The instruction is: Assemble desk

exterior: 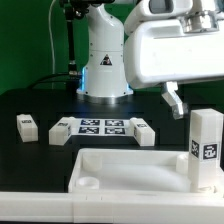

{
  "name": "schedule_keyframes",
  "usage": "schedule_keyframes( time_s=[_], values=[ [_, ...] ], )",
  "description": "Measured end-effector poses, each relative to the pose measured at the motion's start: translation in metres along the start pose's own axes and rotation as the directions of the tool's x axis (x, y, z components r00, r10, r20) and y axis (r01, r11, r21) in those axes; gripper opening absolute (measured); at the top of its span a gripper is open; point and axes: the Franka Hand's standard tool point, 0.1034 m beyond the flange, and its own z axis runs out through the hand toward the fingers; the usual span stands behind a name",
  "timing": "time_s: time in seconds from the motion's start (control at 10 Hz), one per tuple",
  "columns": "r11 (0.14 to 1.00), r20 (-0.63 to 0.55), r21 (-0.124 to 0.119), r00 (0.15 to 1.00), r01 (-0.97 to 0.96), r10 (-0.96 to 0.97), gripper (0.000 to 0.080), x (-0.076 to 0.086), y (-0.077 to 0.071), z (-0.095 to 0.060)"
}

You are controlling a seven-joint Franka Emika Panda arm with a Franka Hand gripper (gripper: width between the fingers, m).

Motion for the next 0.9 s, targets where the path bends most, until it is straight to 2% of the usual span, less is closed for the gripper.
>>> schedule_keyframes(
  time_s=[0.5, 0.6, 0.7, 0.8, 0.9],
  values=[
    [1.000, 0.039, 0.015, 0.999, 0.000, -0.001, 0.0649, 0.000, -0.002, 0.000],
    [1.000, 0.077, 0.026, 0.997, -0.015, 0.013, 0.0649, -0.004, -0.004, 0.002],
    [0.997, 0.185, 0.040, 0.981, -0.069, 0.060, 0.0649, -0.011, -0.009, 0.005],
    [0.996, 0.288, 0.046, 0.956, -0.076, 0.060, 0.0649, -0.012, -0.008, 0.006],
    [0.996, 0.334, 0.054, 0.941, -0.076, 0.054, 0.0649, -0.008, -0.006, 0.009]
  ],
)
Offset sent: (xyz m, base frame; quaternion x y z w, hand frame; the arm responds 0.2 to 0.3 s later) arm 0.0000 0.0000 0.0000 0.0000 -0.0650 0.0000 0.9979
